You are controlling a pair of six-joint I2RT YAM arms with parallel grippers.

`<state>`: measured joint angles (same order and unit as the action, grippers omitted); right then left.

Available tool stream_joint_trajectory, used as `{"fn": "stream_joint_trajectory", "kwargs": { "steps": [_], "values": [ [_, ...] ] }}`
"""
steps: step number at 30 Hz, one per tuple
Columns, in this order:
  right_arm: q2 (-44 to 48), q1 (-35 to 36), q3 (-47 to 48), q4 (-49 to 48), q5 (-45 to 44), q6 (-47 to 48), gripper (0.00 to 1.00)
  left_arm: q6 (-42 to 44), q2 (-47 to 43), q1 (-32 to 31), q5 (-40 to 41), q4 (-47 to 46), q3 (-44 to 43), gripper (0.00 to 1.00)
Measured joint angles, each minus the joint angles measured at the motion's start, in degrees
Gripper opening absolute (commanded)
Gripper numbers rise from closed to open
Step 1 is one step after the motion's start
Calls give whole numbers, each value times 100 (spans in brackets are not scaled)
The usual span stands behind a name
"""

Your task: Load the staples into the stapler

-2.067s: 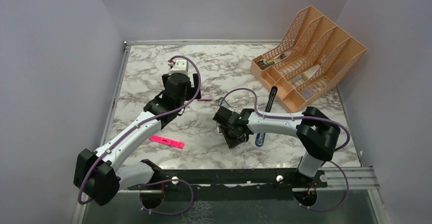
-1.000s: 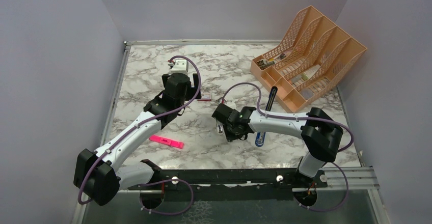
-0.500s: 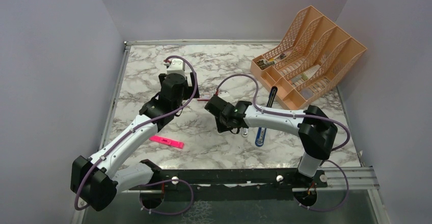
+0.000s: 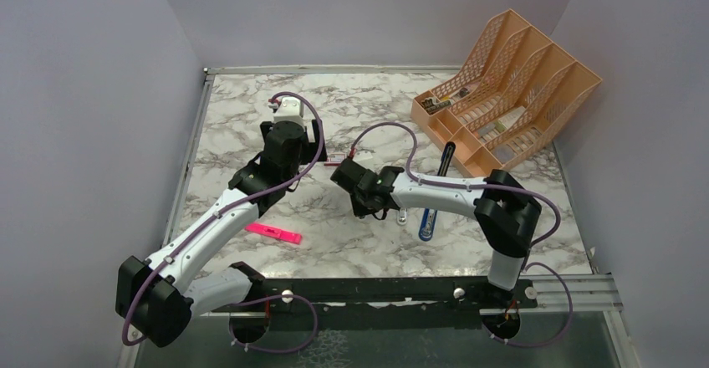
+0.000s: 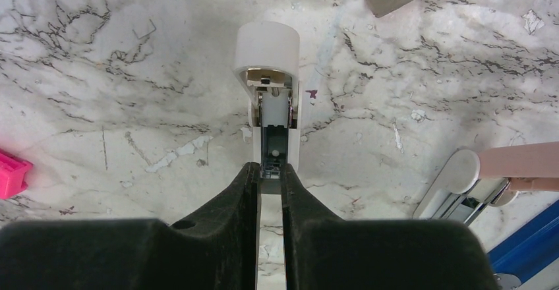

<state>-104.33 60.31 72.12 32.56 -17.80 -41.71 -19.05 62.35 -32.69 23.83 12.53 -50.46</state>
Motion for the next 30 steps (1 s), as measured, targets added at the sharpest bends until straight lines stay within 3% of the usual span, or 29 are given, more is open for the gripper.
{"fn": "stream_joint_trajectory", "kwargs": {
  "steps": [30],
  "values": [
    [-160, -118, 0, -302, -59, 170, 18, 0, 0, 0, 22, 2, 2, 90]
  ]
}}
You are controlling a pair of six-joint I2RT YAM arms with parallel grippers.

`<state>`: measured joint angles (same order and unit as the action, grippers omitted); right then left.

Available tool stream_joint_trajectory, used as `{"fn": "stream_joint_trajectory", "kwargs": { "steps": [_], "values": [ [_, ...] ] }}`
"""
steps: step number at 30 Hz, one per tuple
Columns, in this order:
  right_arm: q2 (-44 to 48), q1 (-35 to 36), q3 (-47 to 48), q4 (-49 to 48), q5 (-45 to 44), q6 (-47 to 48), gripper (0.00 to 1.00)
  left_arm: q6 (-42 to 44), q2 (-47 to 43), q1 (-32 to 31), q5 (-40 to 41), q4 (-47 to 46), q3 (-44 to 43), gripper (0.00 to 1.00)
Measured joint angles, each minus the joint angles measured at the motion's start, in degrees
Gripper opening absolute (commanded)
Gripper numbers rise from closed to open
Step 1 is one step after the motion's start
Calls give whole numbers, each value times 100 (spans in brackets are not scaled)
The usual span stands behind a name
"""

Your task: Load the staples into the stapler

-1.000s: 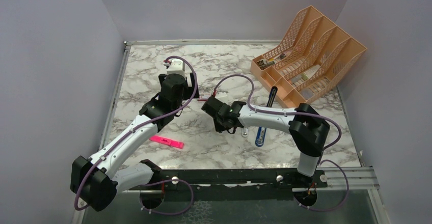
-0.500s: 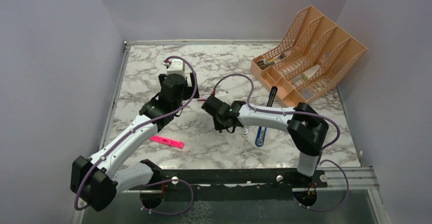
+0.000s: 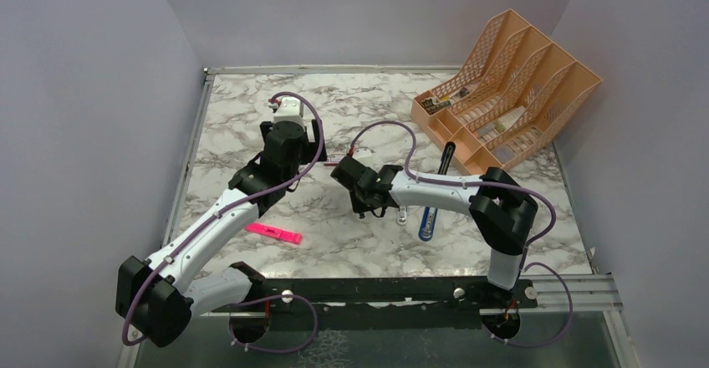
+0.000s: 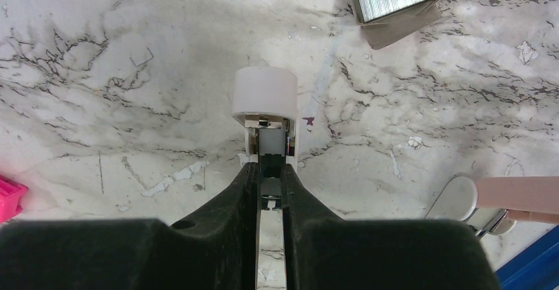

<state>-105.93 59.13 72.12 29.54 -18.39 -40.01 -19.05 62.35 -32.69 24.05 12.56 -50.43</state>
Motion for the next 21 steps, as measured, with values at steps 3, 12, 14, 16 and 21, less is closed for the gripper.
{"fn": "stream_joint_trajectory", "kwargs": {
  "steps": [3, 12, 14, 16, 21],
  "values": [
    [-20, 0, 0, -9, 0, 0, 18, 0, 0, 0, 0, 0, 0, 90],
    [-22, -24, 0, -39, 7, 17, 18, 0, 0, 0, 0, 0, 0, 90],
    [-26, -28, 0, -44, 9, 22, 18, 0, 0, 0, 0, 0, 0, 90],
    [-26, -33, 0, -46, 17, 22, 18, 0, 2, 0, 0, 0, 0, 90],
    [-26, -35, -13, -57, 66, 22, 18, 0, 2, 0, 0, 0, 0, 90]
  ]
}}
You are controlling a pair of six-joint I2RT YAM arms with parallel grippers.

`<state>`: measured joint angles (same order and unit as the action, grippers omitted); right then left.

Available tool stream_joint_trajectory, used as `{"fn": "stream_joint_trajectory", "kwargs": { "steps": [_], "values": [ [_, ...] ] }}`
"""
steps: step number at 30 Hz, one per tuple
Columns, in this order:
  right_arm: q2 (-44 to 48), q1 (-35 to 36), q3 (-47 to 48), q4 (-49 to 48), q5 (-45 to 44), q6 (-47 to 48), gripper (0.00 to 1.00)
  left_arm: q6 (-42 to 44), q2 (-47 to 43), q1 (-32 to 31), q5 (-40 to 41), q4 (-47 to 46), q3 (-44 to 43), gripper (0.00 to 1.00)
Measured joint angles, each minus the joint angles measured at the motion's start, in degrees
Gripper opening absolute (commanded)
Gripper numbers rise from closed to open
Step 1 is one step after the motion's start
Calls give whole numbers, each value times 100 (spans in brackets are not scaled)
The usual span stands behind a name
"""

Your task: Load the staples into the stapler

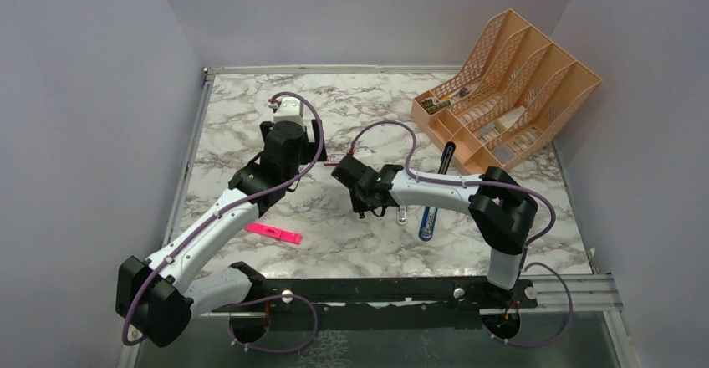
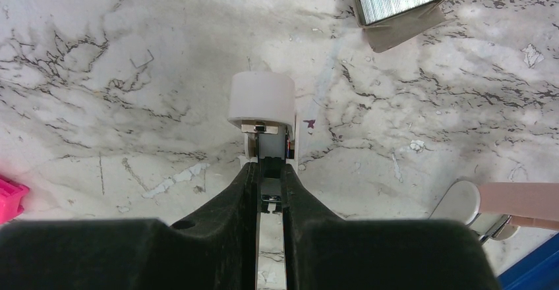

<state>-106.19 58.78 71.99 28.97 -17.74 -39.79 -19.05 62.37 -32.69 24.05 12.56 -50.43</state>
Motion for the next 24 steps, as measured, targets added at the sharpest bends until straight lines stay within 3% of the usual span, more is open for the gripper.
{"fn": "stream_joint_trajectory", "kwargs": {
  "steps": [24],
  "values": [
    [35, -42, -83, -72, 256, 98, 18, 0, 0, 0, 0, 0, 0, 90]
  ]
}}
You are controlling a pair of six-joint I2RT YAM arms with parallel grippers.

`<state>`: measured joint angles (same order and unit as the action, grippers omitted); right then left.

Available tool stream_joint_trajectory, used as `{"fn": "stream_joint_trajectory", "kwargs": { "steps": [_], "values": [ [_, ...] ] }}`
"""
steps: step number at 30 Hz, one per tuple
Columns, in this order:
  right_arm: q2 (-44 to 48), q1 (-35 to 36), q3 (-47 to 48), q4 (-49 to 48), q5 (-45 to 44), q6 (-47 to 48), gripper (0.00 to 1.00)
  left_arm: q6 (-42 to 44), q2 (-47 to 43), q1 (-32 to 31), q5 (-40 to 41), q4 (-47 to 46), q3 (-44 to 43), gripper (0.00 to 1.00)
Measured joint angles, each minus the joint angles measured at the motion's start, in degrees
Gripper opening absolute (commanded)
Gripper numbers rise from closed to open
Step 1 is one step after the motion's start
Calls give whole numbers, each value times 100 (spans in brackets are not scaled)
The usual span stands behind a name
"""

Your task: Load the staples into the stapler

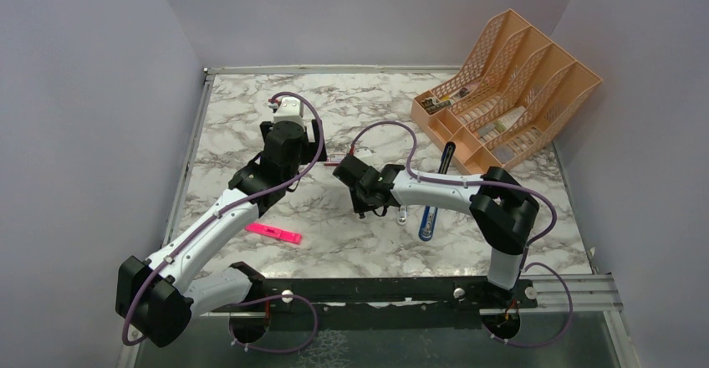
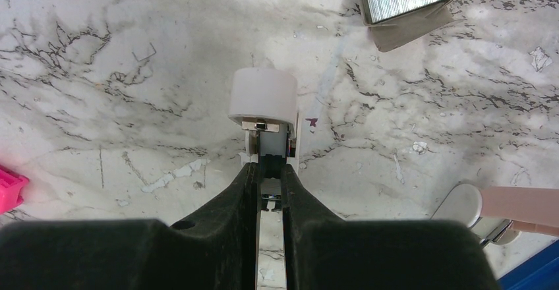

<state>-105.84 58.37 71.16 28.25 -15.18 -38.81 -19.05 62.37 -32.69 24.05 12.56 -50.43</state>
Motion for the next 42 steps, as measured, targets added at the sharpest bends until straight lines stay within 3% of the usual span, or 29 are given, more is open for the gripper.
{"fn": "stream_joint_trajectory", "kwargs": {
  "steps": [26, 42],
  "values": [
    [177, 2, 4, 66, 42, 129, 34, 0, 0, 0, 0, -2, 0, 90],
    [236, 0, 4, 186, -267, -35, 23, 0, 0, 0, 0, -2, 2, 90]
  ]
}}
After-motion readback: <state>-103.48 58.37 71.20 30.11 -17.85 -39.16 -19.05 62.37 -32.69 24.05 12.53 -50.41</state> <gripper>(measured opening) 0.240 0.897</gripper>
